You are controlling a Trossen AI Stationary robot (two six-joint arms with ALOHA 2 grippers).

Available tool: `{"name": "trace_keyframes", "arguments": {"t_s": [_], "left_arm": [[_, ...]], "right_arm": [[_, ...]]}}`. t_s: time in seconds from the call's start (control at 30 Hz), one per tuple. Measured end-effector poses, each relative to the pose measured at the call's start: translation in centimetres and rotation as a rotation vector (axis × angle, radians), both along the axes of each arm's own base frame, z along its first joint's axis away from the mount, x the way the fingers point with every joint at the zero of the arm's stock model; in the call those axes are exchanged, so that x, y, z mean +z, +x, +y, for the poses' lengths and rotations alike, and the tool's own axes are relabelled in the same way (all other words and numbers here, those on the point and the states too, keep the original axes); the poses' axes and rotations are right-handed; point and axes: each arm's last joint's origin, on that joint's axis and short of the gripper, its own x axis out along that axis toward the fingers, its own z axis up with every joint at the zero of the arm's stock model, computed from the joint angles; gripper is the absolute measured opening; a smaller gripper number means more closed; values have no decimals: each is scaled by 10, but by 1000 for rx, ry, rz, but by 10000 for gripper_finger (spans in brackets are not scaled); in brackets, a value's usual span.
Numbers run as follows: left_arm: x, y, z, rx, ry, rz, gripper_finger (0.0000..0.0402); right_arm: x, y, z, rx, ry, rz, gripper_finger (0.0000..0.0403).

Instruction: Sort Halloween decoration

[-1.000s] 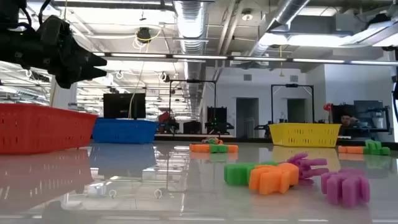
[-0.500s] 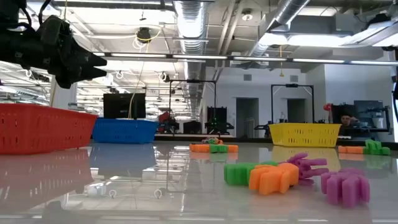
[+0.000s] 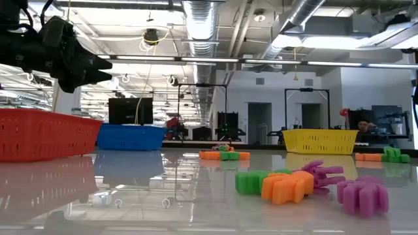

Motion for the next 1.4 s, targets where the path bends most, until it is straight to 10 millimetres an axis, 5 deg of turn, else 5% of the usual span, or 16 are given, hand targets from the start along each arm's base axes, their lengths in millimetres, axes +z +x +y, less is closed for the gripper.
{"name": "trace_keyframes", "arguments": {"t_s": [1.4], "left_arm": [[3, 0, 0, 3, -4, -31, 226]], "right_arm": [[0, 0, 0, 0, 0, 0, 143]]}}
